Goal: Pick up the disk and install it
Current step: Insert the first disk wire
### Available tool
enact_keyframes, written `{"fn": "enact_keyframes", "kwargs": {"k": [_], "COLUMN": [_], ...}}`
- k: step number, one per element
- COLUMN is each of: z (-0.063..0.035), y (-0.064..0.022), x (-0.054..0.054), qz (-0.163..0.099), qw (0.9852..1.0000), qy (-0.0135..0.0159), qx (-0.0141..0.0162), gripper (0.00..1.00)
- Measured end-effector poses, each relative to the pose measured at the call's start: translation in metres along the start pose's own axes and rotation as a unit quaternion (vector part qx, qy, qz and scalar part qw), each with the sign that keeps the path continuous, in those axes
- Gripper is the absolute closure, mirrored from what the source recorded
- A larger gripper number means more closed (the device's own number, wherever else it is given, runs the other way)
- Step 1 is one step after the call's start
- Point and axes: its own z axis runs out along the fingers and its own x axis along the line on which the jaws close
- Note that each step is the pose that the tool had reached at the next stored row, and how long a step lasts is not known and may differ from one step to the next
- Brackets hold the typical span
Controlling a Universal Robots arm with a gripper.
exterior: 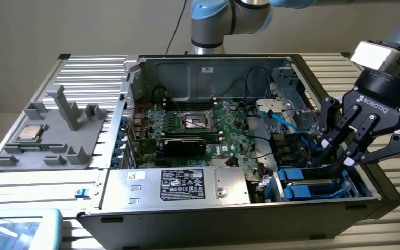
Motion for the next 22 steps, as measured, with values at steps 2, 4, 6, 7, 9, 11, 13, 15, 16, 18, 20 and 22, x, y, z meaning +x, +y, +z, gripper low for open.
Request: {"fn": "enact_keyframes", "kwargs": {"k": [2, 4, 6, 7, 9, 11, 13, 15, 16, 18, 20, 22], "z": [0.0004, 0.0008, 0.0011, 0.0012, 0.0014, 0.0014, 0.0011, -0.0005, -0.0016, -0.0037, -0.0047, -0.0051], "y": [0.0005, 0.0010, 0.0013, 0.0016, 0.0022, 0.0030, 0.0046, 0.0067, 0.0079, 0.0102, 0.0119, 0.0134], "x": [0.001, 0.001, 0.002, 0.002, 0.003, 0.003, 0.003, 0.003, 0.003, 0.004, 0.003, 0.003], "qz": [0.001, 0.002, 0.003, 0.003, 0.004, 0.004, 0.005, 0.005, 0.006, 0.007, 0.009, 0.011], "qw": [1.0000, 0.9999, 0.9999, 0.9998, 0.9997, 0.9996, 0.9995, 0.9994, 0.9994, 0.9993, 0.9990, 0.9986], "qy": [-0.0004, -0.0010, -0.0017, -0.0022, -0.0031, -0.0043, -0.0048, -0.0042, -0.0039, -0.0031, -0.0018, -0.0010], "qx": [0.0049, 0.0106, 0.0162, 0.0189, 0.0236, 0.0278, 0.0305, 0.0325, 0.0337, 0.0377, 0.0442, 0.0521], "gripper": [0.69, 0.69, 0.69, 0.69, 0.69, 0.69, 0.69, 0.69, 0.69, 0.69, 0.69, 0.69]}}
